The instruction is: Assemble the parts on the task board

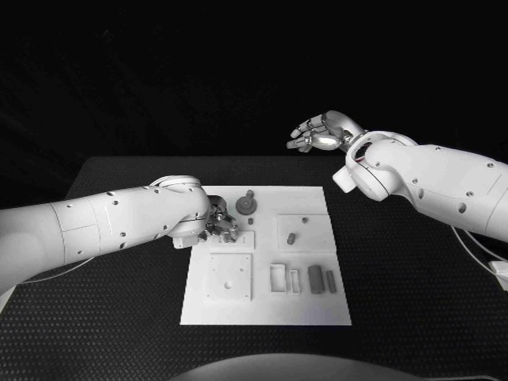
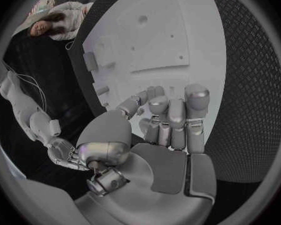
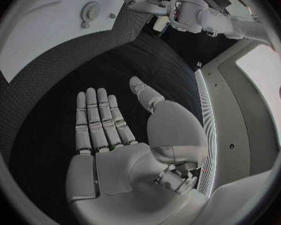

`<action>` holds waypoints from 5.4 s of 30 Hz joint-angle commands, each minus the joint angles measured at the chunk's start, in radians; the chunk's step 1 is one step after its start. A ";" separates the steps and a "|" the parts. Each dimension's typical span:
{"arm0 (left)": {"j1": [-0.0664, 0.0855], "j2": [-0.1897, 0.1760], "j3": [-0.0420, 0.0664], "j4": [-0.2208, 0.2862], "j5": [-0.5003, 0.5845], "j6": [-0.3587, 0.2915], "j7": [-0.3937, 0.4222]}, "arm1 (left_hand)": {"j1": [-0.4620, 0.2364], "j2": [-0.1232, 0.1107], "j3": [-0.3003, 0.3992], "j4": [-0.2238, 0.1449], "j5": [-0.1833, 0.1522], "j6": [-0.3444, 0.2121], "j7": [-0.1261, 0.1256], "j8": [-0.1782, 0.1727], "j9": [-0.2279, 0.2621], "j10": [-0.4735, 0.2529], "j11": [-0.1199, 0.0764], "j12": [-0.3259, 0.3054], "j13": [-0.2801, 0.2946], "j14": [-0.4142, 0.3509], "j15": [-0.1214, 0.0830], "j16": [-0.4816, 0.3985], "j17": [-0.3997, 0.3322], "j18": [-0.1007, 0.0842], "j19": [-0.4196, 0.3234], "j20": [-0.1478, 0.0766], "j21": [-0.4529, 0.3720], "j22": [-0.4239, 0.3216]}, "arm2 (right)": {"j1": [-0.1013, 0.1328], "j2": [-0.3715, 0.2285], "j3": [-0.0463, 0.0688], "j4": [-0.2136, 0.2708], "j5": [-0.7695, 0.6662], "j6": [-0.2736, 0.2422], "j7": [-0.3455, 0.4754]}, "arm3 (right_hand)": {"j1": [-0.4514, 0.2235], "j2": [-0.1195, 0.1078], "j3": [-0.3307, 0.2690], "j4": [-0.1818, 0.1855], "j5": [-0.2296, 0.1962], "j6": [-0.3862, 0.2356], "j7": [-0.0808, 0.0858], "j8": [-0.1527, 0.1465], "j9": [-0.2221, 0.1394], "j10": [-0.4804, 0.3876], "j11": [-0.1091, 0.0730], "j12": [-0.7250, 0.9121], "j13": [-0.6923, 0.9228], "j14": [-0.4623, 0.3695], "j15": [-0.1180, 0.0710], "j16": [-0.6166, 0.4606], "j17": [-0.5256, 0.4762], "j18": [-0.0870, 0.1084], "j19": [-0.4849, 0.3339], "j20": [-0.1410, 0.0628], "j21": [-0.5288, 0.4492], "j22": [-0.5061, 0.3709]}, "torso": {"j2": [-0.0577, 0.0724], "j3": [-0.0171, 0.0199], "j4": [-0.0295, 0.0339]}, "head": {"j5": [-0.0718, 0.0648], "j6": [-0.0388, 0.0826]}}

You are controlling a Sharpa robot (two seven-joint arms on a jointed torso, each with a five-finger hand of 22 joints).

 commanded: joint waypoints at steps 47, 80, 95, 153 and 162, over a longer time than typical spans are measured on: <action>-0.004 -0.012 -0.001 0.000 -0.007 -0.032 0.030 | -0.239 -0.234 -0.107 0.158 -0.372 0.063 -0.060 0.084 -0.005 -0.045 -0.079 -0.021 0.006 0.115 -0.140 0.016 -0.013 0.092 0.036 -0.077 -0.006 0.014 | 0.000 0.003 0.001 -0.010 0.003 0.010 0.005 | 0.003 0.004 -0.010 0.000 -0.003 -0.008 0.031 0.005 -0.003 0.005 0.001 -0.006 -0.012 -0.011 0.006 -0.011 -0.004 -0.005 -0.014 0.005 -0.011 -0.001 | -0.001 -0.0003 0.0002 | -0.004 -0.004; 0.092 -0.012 0.075 -0.160 -0.200 -0.066 0.052 | -0.211 -0.149 -0.191 0.037 -0.371 -0.064 -0.014 -0.007 -0.081 -0.081 -0.037 -0.053 0.000 0.044 -0.103 -0.041 -0.102 0.108 0.004 -0.059 -0.039 0.005 | 0.000 -0.002 0.001 -0.039 0.009 0.015 0.009 | 0.004 0.006 -0.011 0.000 -0.003 -0.008 0.031 0.006 -0.004 0.005 0.001 -0.005 -0.015 -0.012 0.007 -0.012 -0.004 -0.004 -0.015 0.006 -0.012 0.000 | 0.002 -0.0007 -0.0014 | 0.006 0.041; 0.035 0.076 0.073 -0.309 -0.245 -0.063 0.078 | -0.214 -0.134 -0.185 0.028 -0.370 -0.109 0.010 -0.047 -0.132 -0.081 -0.013 -0.052 -0.001 0.047 -0.081 -0.043 -0.106 0.126 0.009 -0.037 -0.045 0.004 | 0.000 -0.009 0.001 -0.031 0.009 0.020 0.007 | 0.005 0.007 -0.010 0.000 -0.003 -0.008 0.031 0.006 -0.004 0.006 0.001 -0.005 -0.017 -0.012 0.007 -0.012 -0.004 -0.004 -0.015 0.006 -0.012 0.000 | 0.004 -0.0029 -0.0045 | 0.008 0.050; -0.001 0.160 0.070 -0.475 -0.171 0.044 0.128 | -0.168 -0.132 -0.071 0.060 -0.354 -0.099 0.021 -0.055 -0.224 -0.090 -0.002 -0.044 -0.007 0.041 -0.069 -0.039 -0.109 0.133 0.010 -0.018 -0.043 0.017 | 0.000 -0.019 0.001 -0.007 0.009 0.019 0.006 | 0.012 0.006 -0.012 -0.001 -0.003 -0.008 0.030 0.008 -0.006 0.007 0.001 -0.004 -0.025 -0.015 0.008 -0.015 -0.005 -0.003 -0.019 0.008 -0.015 0.001 | 0.003 -0.0013 -0.0024 | -0.002 0.030; -0.006 0.166 0.070 -0.476 -0.169 0.051 0.132 | -0.161 -0.125 -0.068 0.053 -0.353 -0.096 0.020 -0.052 -0.227 -0.090 -0.002 -0.043 -0.008 0.041 -0.068 -0.039 -0.110 0.132 0.010 -0.018 -0.042 0.018 | 0.000 -0.014 0.001 -0.009 0.009 0.020 0.006 | 0.012 0.006 -0.013 0.000 -0.003 -0.008 0.031 0.008 -0.006 0.007 0.001 -0.004 -0.026 -0.015 0.008 -0.015 -0.005 -0.003 -0.020 0.008 -0.016 0.002 | 0.003 -0.0014 -0.0025 | -0.003 0.027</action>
